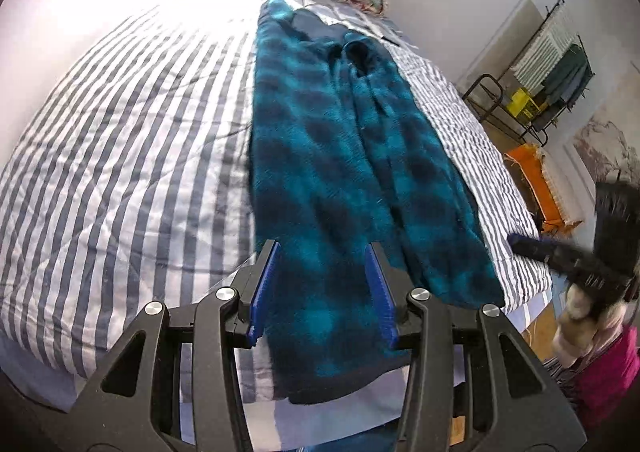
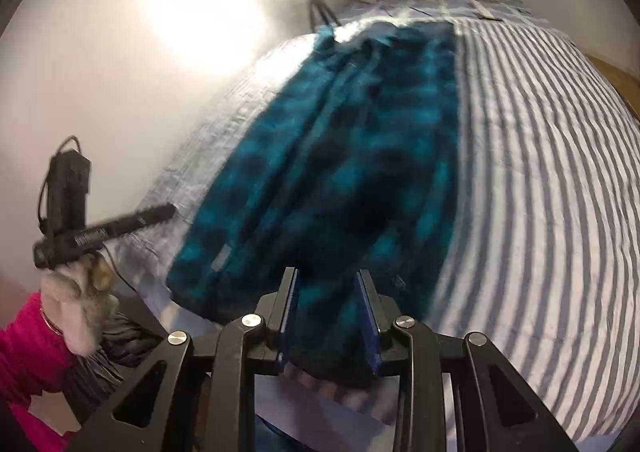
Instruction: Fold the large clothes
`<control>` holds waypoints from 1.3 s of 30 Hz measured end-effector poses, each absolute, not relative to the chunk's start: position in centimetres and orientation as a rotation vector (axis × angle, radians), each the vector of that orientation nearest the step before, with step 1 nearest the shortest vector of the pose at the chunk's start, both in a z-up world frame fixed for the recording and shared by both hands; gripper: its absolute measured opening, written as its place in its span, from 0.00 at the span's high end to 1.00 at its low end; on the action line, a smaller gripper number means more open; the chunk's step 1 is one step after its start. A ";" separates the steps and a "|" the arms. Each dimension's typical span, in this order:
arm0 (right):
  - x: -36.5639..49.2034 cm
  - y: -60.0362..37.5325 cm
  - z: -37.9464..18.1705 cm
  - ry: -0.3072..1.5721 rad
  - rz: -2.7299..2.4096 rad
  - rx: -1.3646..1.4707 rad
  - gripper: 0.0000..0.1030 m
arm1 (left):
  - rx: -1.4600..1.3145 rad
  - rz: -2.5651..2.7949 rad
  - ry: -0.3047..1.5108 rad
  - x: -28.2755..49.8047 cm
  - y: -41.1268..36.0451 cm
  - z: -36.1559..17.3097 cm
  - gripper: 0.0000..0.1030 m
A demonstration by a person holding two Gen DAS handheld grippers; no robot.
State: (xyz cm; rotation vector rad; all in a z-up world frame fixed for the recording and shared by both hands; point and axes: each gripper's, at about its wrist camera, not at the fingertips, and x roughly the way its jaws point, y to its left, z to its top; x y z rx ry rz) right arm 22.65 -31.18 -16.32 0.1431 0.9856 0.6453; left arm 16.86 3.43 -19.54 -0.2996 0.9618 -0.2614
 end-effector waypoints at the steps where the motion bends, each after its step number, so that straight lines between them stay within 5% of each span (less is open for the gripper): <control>1: 23.1 -30.9 -15.4 0.965 0.652 0.141 0.69 | -0.318 -0.260 0.961 16.9 3.2 -19.5 0.57; 11: 36.2 -25.6 -7.9 0.860 0.684 0.067 0.62 | -0.548 -0.154 0.954 16.3 1.3 -22.4 0.57; 14: 42.0 -22.9 -7.8 0.877 0.727 0.045 0.48 | -0.515 -0.151 0.950 16.9 0.3 -22.3 0.57; 23: 58.0 -15.9 -16.8 1.029 0.662 -0.026 0.46 | -0.557 -0.112 1.003 19.3 1.2 -25.3 0.57; 30: 60.9 -13.6 -22.1 1.145 0.775 0.045 0.45 | -0.460 -0.100 0.996 19.6 -0.5 -25.5 0.57; 31: 60.4 -13.2 -22.3 1.134 0.780 -0.004 0.55 | -0.454 -0.100 0.995 19.7 -0.6 -25.6 0.57; 32: 60.1 -12.8 -22.3 1.128 0.760 -0.051 0.83 | -0.449 -0.101 0.995 19.7 -0.7 -25.5 0.57; 33: 59.4 -12.5 -22.1 1.124 0.722 -0.098 0.92 | -0.450 -0.102 0.994 19.6 -0.8 -25.5 0.57; 39: 58.2 -13.4 -21.3 1.082 0.554 -0.242 0.97 | -0.456 -0.114 0.996 19.9 -0.8 -25.6 0.57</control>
